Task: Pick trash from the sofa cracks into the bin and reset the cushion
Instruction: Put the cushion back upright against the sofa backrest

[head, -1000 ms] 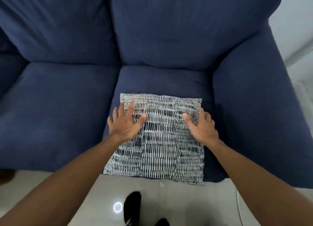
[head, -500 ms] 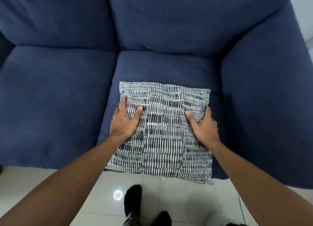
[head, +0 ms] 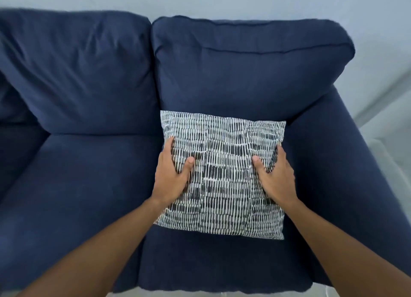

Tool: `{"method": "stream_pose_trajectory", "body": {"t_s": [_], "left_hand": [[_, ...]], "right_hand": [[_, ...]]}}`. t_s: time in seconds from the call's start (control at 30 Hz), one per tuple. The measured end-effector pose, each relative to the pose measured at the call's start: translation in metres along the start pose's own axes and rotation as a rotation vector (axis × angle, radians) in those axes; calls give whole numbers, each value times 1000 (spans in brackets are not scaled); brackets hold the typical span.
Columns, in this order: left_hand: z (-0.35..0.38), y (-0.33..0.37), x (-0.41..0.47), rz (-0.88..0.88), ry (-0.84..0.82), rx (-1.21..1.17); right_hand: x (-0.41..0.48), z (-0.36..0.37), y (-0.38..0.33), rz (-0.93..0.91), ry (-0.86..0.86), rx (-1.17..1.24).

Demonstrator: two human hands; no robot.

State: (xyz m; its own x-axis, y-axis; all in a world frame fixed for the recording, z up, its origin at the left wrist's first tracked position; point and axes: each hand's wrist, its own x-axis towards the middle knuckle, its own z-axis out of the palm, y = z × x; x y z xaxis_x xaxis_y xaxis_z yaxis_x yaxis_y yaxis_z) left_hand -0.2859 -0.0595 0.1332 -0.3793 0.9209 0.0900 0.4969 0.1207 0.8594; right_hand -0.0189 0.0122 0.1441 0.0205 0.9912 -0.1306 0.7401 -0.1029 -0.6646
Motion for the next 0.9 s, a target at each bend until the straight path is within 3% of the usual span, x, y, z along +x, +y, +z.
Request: {"method": "stream_pose_trajectory", "body": {"t_s": [0.37, 0.57, 0.7, 0.9], "left_hand": [[11, 17, 108, 150, 7, -87], [52, -18, 140, 127, -16, -47], [70, -45, 151, 74, -125, 14], [72, -54, 158, 46, -152, 66]], "right_hand": [[99, -10, -42, -160, 162, 79], [146, 23, -6, -163, 40, 95], [167, 40, 15, -209, -89, 89], [176, 44, 26, -215, -118, 113]]}}
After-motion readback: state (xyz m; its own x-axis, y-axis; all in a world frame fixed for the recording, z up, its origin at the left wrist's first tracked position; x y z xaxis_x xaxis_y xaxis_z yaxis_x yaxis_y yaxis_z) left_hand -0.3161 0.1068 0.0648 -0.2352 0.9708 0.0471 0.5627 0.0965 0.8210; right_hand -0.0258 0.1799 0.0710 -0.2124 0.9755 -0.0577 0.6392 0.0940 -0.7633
